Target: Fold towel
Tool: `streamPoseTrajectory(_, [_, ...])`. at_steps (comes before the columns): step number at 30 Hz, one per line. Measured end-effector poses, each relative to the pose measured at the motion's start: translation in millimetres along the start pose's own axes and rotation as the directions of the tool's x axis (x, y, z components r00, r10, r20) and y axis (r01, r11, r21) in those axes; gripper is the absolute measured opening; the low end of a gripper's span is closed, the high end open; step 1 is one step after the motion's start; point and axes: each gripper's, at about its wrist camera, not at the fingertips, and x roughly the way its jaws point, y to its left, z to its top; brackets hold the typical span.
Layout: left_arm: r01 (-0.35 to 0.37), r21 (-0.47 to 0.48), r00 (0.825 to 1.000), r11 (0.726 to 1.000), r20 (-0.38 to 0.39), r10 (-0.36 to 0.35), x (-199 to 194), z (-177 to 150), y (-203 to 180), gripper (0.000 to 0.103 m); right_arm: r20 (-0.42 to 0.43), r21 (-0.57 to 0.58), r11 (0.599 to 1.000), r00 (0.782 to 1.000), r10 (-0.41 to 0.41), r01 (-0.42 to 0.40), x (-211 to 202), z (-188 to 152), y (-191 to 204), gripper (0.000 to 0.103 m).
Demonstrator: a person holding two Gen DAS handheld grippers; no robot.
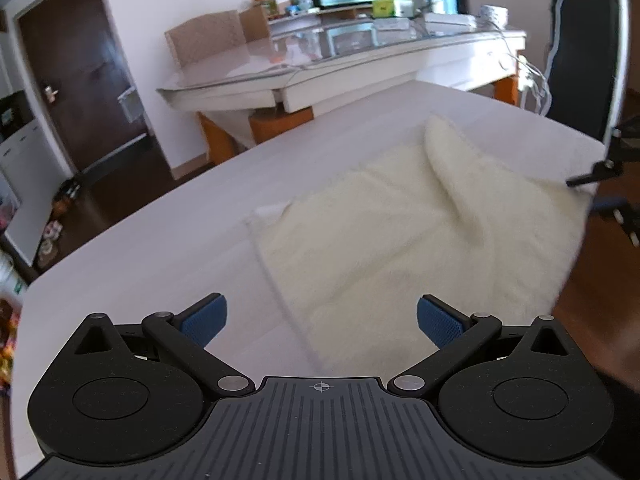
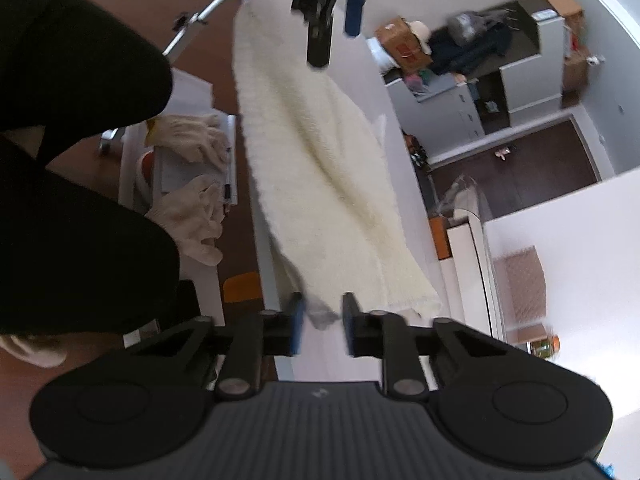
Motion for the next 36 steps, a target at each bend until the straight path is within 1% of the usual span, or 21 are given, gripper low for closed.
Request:
streamPoseTrajectory(1, [0.010,0.016,1.000,1.000,0.003,-0.010,-3.0,-2.1,0.3,0.103,-0.002,0.012,1.000,1.000,0.003,-0.003,0.4,0.5,-1.2,0.007])
streamPoseTrajectory(4, [0.081,0.104,0.996,0.991,0.018,-0.084,-19.2,-14.4,-1.0,0.103,-0.001,0.138,0.990,1.000,0.027,-0.026,-1.6,-0.4,-15.6,0.007])
streamPoseTrajectory(6, [0.142,0.192,0.989,0.971,0.023,-0.149,-28.9,-24.1,-8.9,0.103,0.004,0.212,0.976,0.999,0.038,-0.038,-4.8,-1.9,-25.6,0.007])
streamPoseTrajectory(8, [0.176,0.269,0.982,0.947,0.018,-0.188,-33.2,-31.2,-19.0,0.103,0.005,0.258,0.966,0.999,0.035,-0.035,-9.1,-3.1,-33.2,0.007])
streamPoseTrajectory(10, [0.186,0.331,0.979,0.925,0.014,-0.202,-34.1,-36.6,-27.0,0.103,0.004,0.294,0.955,0.999,0.041,-0.040,-14.0,-3.1,-39.4,0.007])
streamPoseTrajectory(13, [0.196,0.423,0.975,0.885,0.014,-0.223,-32.4,-43.6,-39.0,0.102,-0.020,0.304,0.952,1.000,0.023,-0.016,-21.2,-1.4,-42.4,0.007])
streamPoseTrajectory(14, [0.191,0.464,0.974,0.865,0.017,-0.224,-31.0,-46.4,-44.0,0.101,-0.029,0.302,0.953,0.999,0.017,-0.007,-23.2,-0.9,-42.9,0.007])
streamPoseTrajectory(15, [0.185,0.495,0.975,0.849,0.018,-0.223,-29.3,-48.7,-47.7,0.095,-0.035,0.305,0.952,0.999,0.019,-0.007,-24.7,-0.6,-43.9,0.007])
streamPoseTrajectory(16, [0.186,0.519,0.974,0.835,0.015,-0.226,-27.4,-50.4,-49.9,0.077,-0.040,0.308,0.951,0.999,0.019,-0.006,-26.1,-0.2,-44.3,0.007])
streamPoseTrajectory(18, [0.193,0.554,0.973,0.810,0.000,-0.232,-22.7,-53.0,-53.1,0.053,-0.054,0.310,0.951,0.998,0.016,0.002,-28.1,1.0,-44.3,0.007])
streamPoseTrajectory(19, [0.198,0.567,0.972,0.800,-0.007,-0.235,-20.1,-53.8,-54.1,0.056,-0.060,0.312,0.950,0.998,0.014,0.006,-28.7,1.6,-44.6,0.007])
streamPoseTrajectory(22, [0.184,0.626,0.972,0.757,-0.001,-0.236,-18.7,-58.6,-59.4,0.056,-0.063,0.322,0.947,0.998,0.013,0.008,-31.3,3.4,-44.7,0.007])
streamPoseTrajectory(23, [0.169,0.662,0.974,0.731,0.002,-0.227,-18.5,-61.2,-63.0,0.055,-0.063,0.326,0.945,0.998,0.011,0.010,-32.6,3.9,-45.2,0.007])
streamPoseTrajectory(24, [0.161,0.683,0.975,0.713,0.002,-0.223,-18.4,-63.0,-65.1,0.053,-0.065,0.330,0.944,0.998,0.009,0.013,-33.8,4.2,-46.0,0.007])
streamPoseTrajectory(26, [0.147,0.717,0.977,0.681,0.001,-0.212,-17.7,-66.5,-69.2,0.041,-0.070,0.335,0.942,0.998,0.006,0.018,-35.1,4.1,-46.1,0.007])
streamPoseTrajectory(28, [0.145,0.729,0.978,0.669,-0.002,-0.209,-18.0,-67.5,-70.4,0.022,-0.072,0.337,0.941,0.997,0.008,0.017,-36.1,4.6,-45.6,0.007])
streamPoseTrajectory(29, [0.143,0.735,0.978,0.663,-0.003,-0.207,-18.4,-67.9,-71.0,0.017,-0.072,0.339,0.941,0.997,0.010,0.015,-36.8,4.7,-45.2,0.007])
streamPoseTrajectory(30, [0.141,0.733,0.978,0.665,0.001,-0.208,-19.4,-67.2,-70.5,0.007,-0.072,0.342,0.940,0.997,0.013,0.012,-37.3,4.6,-44.9,0.007])
streamPoseTrajectory(31, [0.139,0.731,0.978,0.668,0.005,-0.209,-20.5,-66.3,-69.9,0.006,-0.072,0.344,0.939,0.997,0.013,0.012,-37.5,4.4,-44.6,0.007])
streamPoseTrajectory(33, [0.140,0.709,0.977,0.691,0.016,-0.214,-24.8,-61.1,-67.4,0.006,-0.071,0.356,0.934,0.997,0.017,0.009,-38.6,3.3,-45.1,0.007])
streamPoseTrajectory(36, [0.179,0.669,0.971,0.722,-0.002,-0.240,-32.5,-51.3,-62.2,0.006,-0.062,0.386,0.923,0.997,0.034,-0.008,-45.0,1.0,-48.4,0.007])
